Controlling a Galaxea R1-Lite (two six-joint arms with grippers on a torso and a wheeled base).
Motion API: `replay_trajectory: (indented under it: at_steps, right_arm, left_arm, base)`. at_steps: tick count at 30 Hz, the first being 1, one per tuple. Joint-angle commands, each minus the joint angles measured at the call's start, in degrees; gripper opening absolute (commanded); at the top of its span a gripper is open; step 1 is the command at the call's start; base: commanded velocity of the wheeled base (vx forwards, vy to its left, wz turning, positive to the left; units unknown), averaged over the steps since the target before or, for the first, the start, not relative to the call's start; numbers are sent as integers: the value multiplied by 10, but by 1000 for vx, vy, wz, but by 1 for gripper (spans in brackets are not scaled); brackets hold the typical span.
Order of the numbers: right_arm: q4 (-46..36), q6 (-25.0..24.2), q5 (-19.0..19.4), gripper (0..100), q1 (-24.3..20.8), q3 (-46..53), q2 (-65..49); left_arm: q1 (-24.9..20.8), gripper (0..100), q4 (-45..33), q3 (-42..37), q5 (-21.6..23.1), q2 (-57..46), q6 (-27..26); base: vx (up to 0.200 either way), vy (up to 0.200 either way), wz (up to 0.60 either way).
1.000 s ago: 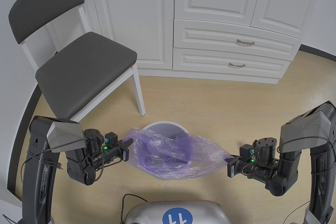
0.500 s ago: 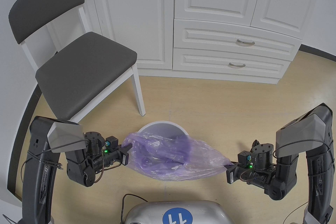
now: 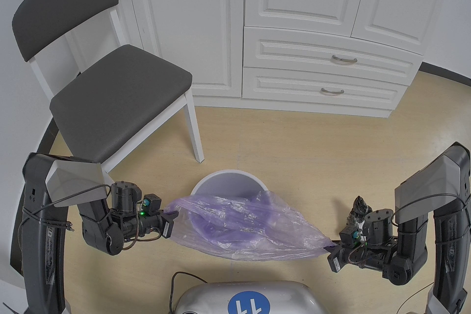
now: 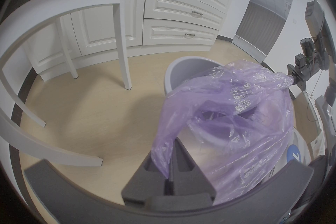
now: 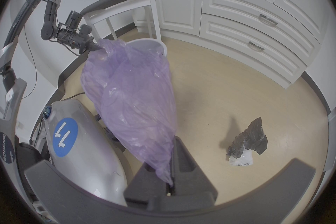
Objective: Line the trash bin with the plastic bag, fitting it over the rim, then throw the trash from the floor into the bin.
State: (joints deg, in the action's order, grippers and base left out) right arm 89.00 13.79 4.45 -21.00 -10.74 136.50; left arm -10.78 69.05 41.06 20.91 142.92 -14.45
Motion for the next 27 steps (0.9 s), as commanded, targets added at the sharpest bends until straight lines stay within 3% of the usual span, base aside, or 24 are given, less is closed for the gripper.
replay_trajectory:
  at_steps: [1,12,15,16,18,22,27]
  right_arm:
    - [10,8,0,0,-4,1,29]
    - [10,6,-7,0,-18,-17,57]
    - [10,5,-26,0,-23,-37,70]
    - [10,4,-70,0,-25,-63,88]
    - [10,0,-102,0,-26,-81,99]
    - [10,-4,-117,0,-26,-100,102]
    - [10,-4,-118,0,-26,-106,104]
  left_arm:
    - [-6,0,1,0,0,8,-1]
    - [-24,0,-16,6,-7,32,-13]
    - [-25,0,-16,19,-24,35,-13]
    - [-28,0,-15,38,-62,38,-12]
    - [-31,0,-8,53,-106,45,-10]
    - [-39,0,2,75,-157,50,-10]
    - [-43,0,7,75,-166,48,-10]
  base:
    - [0,0,0]
    - [0,0,0]
    - [0,0,0]
    - [0,0,0]
    - [0,0,0]
    - [0,0,0]
    - [0,0,0]
